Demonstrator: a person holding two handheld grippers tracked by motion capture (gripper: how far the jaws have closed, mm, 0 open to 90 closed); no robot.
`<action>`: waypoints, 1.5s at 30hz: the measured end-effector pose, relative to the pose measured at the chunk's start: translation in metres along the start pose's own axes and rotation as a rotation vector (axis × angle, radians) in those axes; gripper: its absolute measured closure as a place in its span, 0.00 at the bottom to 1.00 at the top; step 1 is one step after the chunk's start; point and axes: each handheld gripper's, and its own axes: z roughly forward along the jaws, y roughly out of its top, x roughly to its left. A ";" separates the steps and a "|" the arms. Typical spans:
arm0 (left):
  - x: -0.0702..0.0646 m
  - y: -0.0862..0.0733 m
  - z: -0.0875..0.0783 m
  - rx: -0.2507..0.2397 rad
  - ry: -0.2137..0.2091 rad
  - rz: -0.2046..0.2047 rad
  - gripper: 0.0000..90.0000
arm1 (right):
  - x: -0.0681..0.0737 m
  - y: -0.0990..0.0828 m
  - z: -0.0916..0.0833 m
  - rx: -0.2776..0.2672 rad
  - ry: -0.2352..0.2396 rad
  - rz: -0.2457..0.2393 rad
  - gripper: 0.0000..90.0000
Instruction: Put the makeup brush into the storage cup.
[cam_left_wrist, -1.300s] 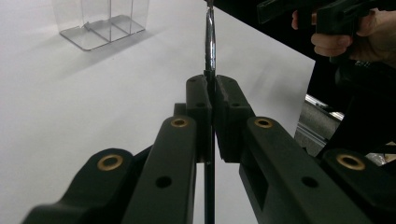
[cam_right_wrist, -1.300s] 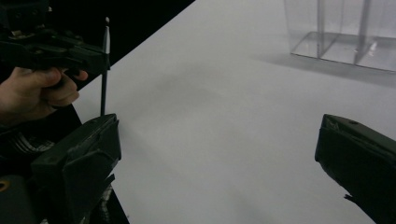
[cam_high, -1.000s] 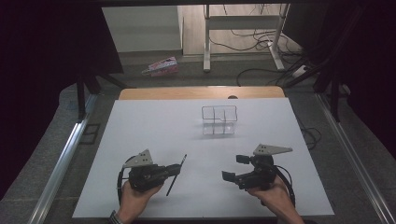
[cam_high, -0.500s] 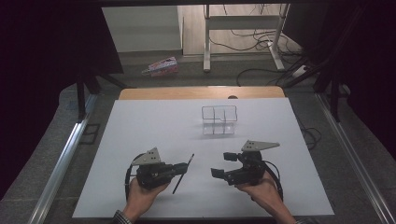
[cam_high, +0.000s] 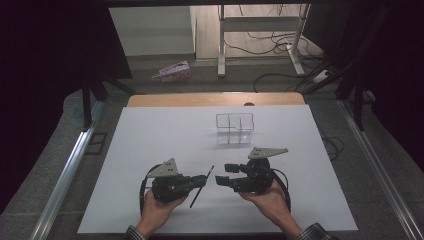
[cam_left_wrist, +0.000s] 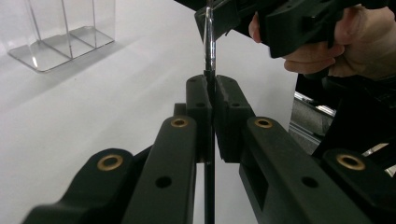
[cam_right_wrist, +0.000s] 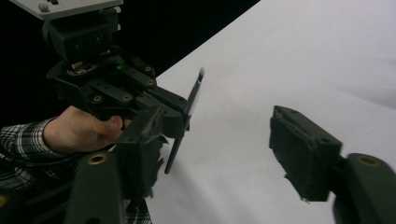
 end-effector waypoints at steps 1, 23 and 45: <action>0.000 0.000 0.000 0.001 0.000 0.002 0.96 | 0.000 0.000 0.000 0.000 0.000 0.000 0.40; -0.006 0.003 0.006 -0.015 -0.012 0.028 0.96 | -0.003 0.004 0.009 -0.025 0.089 0.022 0.74; -0.007 0.002 0.009 -0.003 -0.005 0.050 0.94 | -0.004 0.003 0.011 0.000 0.136 0.037 0.94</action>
